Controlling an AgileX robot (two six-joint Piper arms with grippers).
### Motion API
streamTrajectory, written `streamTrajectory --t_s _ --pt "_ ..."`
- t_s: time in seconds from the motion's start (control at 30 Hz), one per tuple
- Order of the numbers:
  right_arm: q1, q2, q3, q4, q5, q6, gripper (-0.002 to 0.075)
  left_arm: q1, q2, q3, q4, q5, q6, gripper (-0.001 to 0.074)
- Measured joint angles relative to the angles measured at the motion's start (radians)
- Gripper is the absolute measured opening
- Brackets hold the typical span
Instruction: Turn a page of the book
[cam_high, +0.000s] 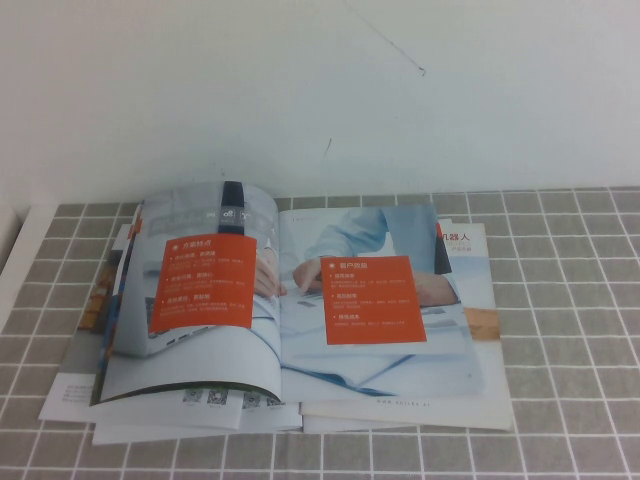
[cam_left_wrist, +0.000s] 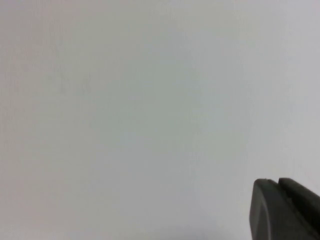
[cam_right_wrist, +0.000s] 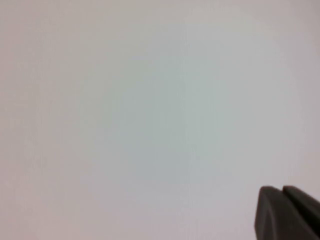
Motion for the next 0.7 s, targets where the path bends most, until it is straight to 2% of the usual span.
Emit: streamTrajectory --t_s 0.1,0.23,0.47,0.6,0.7 --pt "0.011 0.096 0.0 0.078 0.206 -0.005 -0.0003 0.0 0.085 0.0 -0.08 0.163 -0.015 -0.0004" --pt "0.015 0.173 0.0 0.108 0.359 -0.084 -0.0003 0.0 0.177 0.0 -0.167 0.282 -0.028 -0.0004" --pt "0.102 0.217 0.041 0.185 0.411 -0.149 -0.0003 0.0 0.288 0.0 -0.28 0.304 -0.009 -0.0004" --pt "0.11 0.223 0.059 0.279 0.426 -0.165 -0.0003 0.0 0.386 0.0 -0.369 0.327 0.146 -0.0004" --pt "0.114 0.232 0.059 0.402 0.466 -0.25 -0.0003 0.0 0.49 0.002 -0.436 0.317 0.266 -0.0004"
